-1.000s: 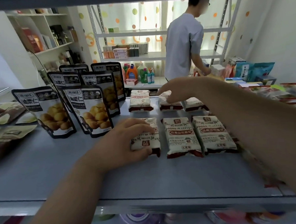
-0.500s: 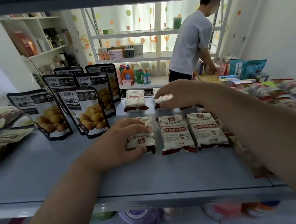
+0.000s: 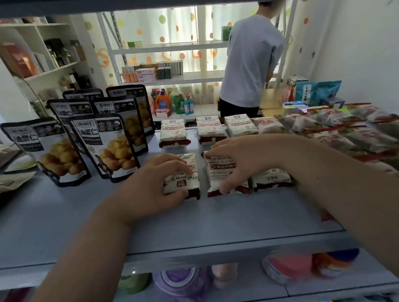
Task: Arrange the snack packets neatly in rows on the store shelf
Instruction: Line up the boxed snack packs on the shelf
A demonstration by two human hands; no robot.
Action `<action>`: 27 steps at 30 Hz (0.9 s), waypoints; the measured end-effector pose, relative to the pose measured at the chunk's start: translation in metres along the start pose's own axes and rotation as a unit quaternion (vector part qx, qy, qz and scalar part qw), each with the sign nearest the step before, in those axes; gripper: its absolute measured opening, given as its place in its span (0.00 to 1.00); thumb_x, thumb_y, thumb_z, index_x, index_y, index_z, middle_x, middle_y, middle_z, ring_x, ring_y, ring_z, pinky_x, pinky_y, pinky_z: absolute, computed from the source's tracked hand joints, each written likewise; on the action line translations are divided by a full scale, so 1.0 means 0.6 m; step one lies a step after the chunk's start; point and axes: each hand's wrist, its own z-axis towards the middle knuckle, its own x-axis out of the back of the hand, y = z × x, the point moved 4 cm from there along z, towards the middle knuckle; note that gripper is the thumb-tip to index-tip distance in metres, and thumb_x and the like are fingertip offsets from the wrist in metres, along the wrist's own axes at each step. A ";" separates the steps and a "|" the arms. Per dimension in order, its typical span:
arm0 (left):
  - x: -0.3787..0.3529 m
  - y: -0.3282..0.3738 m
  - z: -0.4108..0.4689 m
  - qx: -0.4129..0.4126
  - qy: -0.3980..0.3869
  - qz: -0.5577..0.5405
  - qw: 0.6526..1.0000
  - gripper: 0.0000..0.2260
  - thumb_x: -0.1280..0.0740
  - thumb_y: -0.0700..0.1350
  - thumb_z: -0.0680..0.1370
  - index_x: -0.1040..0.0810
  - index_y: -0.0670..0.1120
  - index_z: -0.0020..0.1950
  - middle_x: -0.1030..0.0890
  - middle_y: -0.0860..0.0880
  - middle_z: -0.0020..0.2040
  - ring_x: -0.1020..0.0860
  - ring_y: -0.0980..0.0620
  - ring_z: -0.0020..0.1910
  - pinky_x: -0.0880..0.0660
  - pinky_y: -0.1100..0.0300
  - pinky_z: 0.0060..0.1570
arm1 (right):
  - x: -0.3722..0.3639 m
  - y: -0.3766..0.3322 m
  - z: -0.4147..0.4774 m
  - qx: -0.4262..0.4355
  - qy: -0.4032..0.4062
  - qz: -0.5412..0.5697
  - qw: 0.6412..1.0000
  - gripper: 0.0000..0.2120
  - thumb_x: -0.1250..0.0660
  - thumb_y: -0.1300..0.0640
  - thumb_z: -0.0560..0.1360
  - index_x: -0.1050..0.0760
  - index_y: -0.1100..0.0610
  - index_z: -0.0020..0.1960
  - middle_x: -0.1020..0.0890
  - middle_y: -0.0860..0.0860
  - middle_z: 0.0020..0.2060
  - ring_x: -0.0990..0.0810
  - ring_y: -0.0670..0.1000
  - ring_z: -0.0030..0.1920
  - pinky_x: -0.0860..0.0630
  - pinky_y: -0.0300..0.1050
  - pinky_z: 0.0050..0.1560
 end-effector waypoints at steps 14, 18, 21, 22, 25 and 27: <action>-0.012 0.008 0.004 -0.042 -0.024 0.031 0.998 0.21 0.35 0.60 0.73 0.25 0.62 0.65 0.29 0.60 0.67 0.37 0.62 0.70 0.39 0.61 0.68 | -0.072 0.025 -0.104 -0.140 0.234 0.065 0.960 0.20 0.45 0.47 0.82 0.31 0.46 0.72 0.29 0.46 0.70 0.30 0.49 0.68 0.32 0.48 0.65; -0.010 0.009 0.003 -0.027 -0.020 0.021 0.999 0.19 0.35 0.60 0.72 0.25 0.64 0.63 0.29 0.61 0.67 0.37 0.60 0.71 0.37 0.56 0.69 | -0.079 0.036 -0.106 -0.151 0.241 0.082 0.955 0.21 0.43 0.47 0.80 0.31 0.45 0.72 0.29 0.45 0.70 0.31 0.47 0.69 0.32 0.47 0.66; -0.010 0.007 0.003 -0.022 -0.024 0.021 0.999 0.19 0.36 0.60 0.71 0.25 0.64 0.63 0.30 0.61 0.67 0.37 0.58 0.71 0.36 0.54 0.70 | -0.083 0.037 -0.105 -0.157 0.243 0.085 0.954 0.21 0.43 0.48 0.80 0.31 0.46 0.72 0.29 0.45 0.70 0.31 0.47 0.69 0.33 0.46 0.65; -0.010 0.007 0.003 -0.023 -0.024 0.021 0.999 0.19 0.36 0.60 0.71 0.25 0.64 0.63 0.30 0.61 0.67 0.36 0.58 0.71 0.36 0.53 0.70 | -0.083 0.035 -0.105 -0.158 0.246 0.086 0.953 0.21 0.43 0.48 0.80 0.30 0.46 0.72 0.29 0.45 0.70 0.31 0.48 0.69 0.33 0.46 0.65; -0.010 0.007 0.003 -0.025 -0.021 0.019 0.999 0.19 0.36 0.60 0.72 0.25 0.64 0.63 0.30 0.61 0.67 0.35 0.56 0.70 0.35 0.50 0.69 | -0.083 0.031 -0.105 -0.160 0.253 0.088 0.950 0.21 0.43 0.50 0.80 0.30 0.48 0.72 0.28 0.47 0.70 0.30 0.49 0.68 0.33 0.45 0.65; -0.010 0.008 0.002 -0.023 -0.018 0.019 0.999 0.19 0.37 0.60 0.72 0.25 0.63 0.63 0.30 0.60 0.66 0.35 0.56 0.70 0.35 0.51 0.69 | -0.085 0.029 -0.102 -0.162 0.255 0.093 0.949 0.20 0.44 0.50 0.81 0.30 0.48 0.72 0.28 0.47 0.70 0.30 0.50 0.68 0.33 0.46 0.64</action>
